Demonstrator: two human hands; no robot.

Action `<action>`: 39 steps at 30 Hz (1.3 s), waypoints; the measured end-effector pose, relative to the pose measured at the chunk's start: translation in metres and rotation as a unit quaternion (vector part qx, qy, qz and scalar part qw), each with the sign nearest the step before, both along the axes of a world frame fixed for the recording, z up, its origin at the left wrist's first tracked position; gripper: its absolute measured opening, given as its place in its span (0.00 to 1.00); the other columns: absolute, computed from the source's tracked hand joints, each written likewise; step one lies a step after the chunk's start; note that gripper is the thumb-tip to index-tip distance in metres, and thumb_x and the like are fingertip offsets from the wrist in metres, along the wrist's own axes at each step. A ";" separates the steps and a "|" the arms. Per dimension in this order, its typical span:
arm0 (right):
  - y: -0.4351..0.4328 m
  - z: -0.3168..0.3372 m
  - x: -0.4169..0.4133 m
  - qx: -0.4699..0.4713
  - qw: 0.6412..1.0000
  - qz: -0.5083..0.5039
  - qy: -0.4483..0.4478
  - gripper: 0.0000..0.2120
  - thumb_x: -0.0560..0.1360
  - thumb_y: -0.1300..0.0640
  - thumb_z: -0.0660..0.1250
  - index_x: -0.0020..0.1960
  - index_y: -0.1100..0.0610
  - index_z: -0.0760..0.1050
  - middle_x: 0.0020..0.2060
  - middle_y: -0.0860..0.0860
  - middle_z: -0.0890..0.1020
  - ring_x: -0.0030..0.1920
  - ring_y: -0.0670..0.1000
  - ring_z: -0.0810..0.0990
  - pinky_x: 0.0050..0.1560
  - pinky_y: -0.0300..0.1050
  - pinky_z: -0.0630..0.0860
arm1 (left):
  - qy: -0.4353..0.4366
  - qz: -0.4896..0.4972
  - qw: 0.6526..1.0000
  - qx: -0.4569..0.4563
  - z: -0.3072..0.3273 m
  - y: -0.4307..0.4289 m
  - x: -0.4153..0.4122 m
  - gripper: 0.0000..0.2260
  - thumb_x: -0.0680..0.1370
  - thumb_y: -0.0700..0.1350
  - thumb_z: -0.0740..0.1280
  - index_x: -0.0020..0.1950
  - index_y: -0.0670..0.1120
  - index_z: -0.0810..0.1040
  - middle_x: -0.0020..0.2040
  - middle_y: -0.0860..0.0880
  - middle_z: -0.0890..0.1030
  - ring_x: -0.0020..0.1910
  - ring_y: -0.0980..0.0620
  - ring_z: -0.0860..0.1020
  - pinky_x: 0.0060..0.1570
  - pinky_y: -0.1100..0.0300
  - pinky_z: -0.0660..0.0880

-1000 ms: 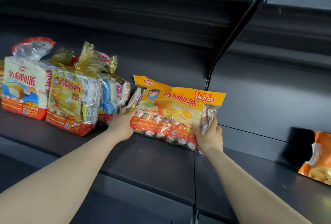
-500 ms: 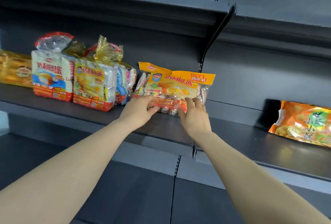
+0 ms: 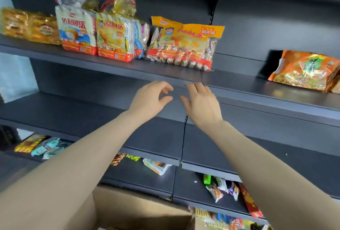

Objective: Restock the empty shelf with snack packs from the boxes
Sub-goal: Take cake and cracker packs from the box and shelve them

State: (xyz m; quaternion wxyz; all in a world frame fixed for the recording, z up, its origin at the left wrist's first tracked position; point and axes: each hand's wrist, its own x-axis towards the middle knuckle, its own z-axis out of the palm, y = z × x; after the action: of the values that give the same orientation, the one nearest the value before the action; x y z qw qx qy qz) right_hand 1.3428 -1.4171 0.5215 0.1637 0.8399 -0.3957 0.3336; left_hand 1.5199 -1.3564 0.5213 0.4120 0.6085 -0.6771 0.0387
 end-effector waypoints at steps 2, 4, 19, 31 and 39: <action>0.015 -0.017 -0.008 0.012 1.000 0.012 0.009 0.19 0.79 0.53 0.67 0.65 0.62 0.74 0.54 0.60 0.79 0.52 0.64 0.77 0.47 0.56 0.75 | 0.006 -0.004 1.000 -0.003 -0.017 0.017 -0.007 0.10 0.77 0.49 0.71 0.58 0.52 0.79 0.50 0.54 0.81 0.49 0.55 0.78 0.53 0.51 0.76; 0.029 -0.036 -0.017 0.025 0.999 0.020 0.014 0.20 0.79 0.53 0.66 0.67 0.62 0.74 0.55 0.60 0.79 0.53 0.65 0.77 0.49 0.57 0.75 | 0.005 0.002 1.000 0.002 -0.033 0.034 -0.015 0.11 0.76 0.49 0.71 0.58 0.53 0.79 0.49 0.55 0.80 0.48 0.55 0.79 0.52 0.51 0.76; 0.139 -0.260 -0.081 0.226 0.969 0.071 0.062 0.17 0.79 0.53 0.65 0.64 0.61 0.74 0.54 0.60 0.79 0.53 0.65 0.77 0.48 0.58 0.78 | 0.075 0.071 0.979 0.177 -0.262 0.157 -0.062 0.11 0.77 0.44 0.70 0.58 0.49 0.80 0.51 0.51 0.81 0.50 0.52 0.79 0.50 0.55 0.75; 0.188 -0.469 -0.109 0.471 0.868 -0.079 0.135 0.18 0.82 0.49 0.61 0.69 0.54 0.69 0.62 0.54 0.77 0.59 0.58 0.76 0.59 0.53 0.74 | 0.105 0.050 0.927 0.356 -0.472 0.211 -0.067 0.11 0.76 0.43 0.72 0.58 0.48 0.81 0.49 0.51 0.82 0.47 0.53 0.80 0.43 0.64 0.73; 0.183 -0.585 -0.103 0.554 0.795 -0.220 0.108 0.31 0.79 0.54 0.65 0.78 0.54 0.56 0.66 0.58 0.72 0.63 0.61 0.73 0.61 0.55 0.73 | 0.163 0.032 0.891 0.422 -0.586 0.213 -0.063 0.10 0.75 0.39 0.73 0.56 0.47 0.82 0.49 0.50 0.83 0.47 0.54 0.81 0.45 0.59 0.79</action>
State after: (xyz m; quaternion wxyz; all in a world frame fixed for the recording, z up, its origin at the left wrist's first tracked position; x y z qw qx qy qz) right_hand 1.2401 -1.2346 -0.0639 -0.2191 0.7076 -0.6668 -0.0812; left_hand 1.4565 -1.1433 -0.0651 0.2194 0.7444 -0.5330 -0.3371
